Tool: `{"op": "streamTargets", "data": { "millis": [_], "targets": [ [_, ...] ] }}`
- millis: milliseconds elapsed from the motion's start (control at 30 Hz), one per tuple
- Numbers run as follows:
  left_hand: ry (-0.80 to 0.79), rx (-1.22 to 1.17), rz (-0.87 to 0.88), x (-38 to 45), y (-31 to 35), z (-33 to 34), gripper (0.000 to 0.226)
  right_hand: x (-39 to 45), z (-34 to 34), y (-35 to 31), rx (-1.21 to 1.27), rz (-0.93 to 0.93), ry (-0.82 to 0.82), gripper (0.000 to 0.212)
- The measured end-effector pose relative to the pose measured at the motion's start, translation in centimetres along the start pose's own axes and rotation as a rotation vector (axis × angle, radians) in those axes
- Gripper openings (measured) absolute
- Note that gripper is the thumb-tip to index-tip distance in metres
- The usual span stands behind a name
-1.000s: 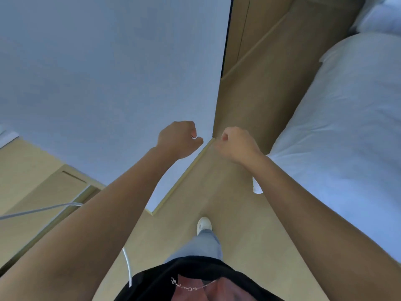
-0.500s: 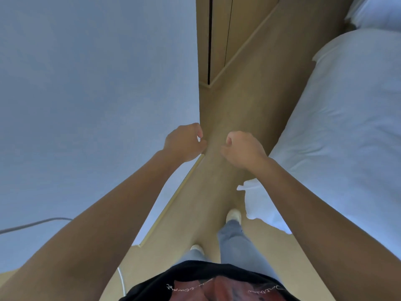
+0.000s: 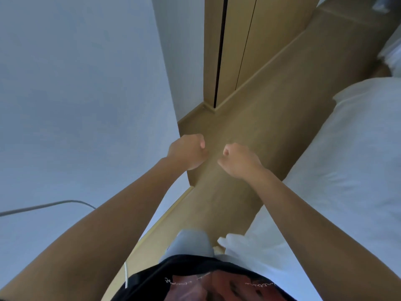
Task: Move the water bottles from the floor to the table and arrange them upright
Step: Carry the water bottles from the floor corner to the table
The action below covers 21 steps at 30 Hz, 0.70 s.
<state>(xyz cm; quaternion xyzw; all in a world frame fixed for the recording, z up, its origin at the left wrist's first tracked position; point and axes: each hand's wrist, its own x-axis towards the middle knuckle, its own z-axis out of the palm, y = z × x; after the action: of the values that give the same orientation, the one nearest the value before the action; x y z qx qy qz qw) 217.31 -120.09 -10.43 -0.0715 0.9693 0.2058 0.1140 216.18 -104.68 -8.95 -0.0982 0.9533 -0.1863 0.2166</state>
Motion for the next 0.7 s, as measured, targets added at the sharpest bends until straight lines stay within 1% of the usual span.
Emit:
{"op": "streamTargets", "data": {
  "millis": [100,200,267,333,400,467,500,567,633,700],
  "targets": [
    [-0.055,0.024,-0.019,3.6,1.0,1.0,0.031,3.9,-1.5,1.0,-0.010,-0.016,-0.006,0.028],
    [-0.031,0.118,-0.058,7.3,2.0,1.0,0.033,7.9,-2.8,1.4,-0.006,-0.032,-0.025,0.027],
    [-0.025,0.102,-0.056,10.2,1.9,0.9,0.024,10.7,-3.5,1.5,0.011,-0.043,-0.044,0.022],
    [-0.034,0.050,-0.061,13.4,1.9,0.7,0.016,13.8,-4.2,1.6,0.018,-0.047,-0.059,0.012],
    [-0.040,0.072,-0.086,16.2,2.3,0.0,0.027,16.8,-5.0,1.4,0.009,-0.055,-0.087,0.023],
    [-0.065,0.076,-0.159,18.5,2.8,-0.9,0.034,19.8,-5.8,1.2,-0.002,-0.067,-0.116,0.024],
    [-0.068,0.044,-0.178,19.7,2.7,-1.2,0.030,21.2,-6.2,1.1,0.000,-0.078,-0.123,0.019],
    [-0.061,-0.036,-0.196,21.6,2.3,-1.4,0.013,23.8,-7.1,1.0,0.005,-0.105,-0.139,0.010],
    [-0.061,-0.083,-0.230,23.1,2.0,-1.7,0.010,26.0,-8.0,0.8,-0.012,-0.130,-0.168,0.023],
    [-0.048,-0.106,-0.279,24.3,1.9,-2.0,0.012,27.9,-8.7,0.5,-0.019,-0.161,-0.192,0.027]
  ]
}}
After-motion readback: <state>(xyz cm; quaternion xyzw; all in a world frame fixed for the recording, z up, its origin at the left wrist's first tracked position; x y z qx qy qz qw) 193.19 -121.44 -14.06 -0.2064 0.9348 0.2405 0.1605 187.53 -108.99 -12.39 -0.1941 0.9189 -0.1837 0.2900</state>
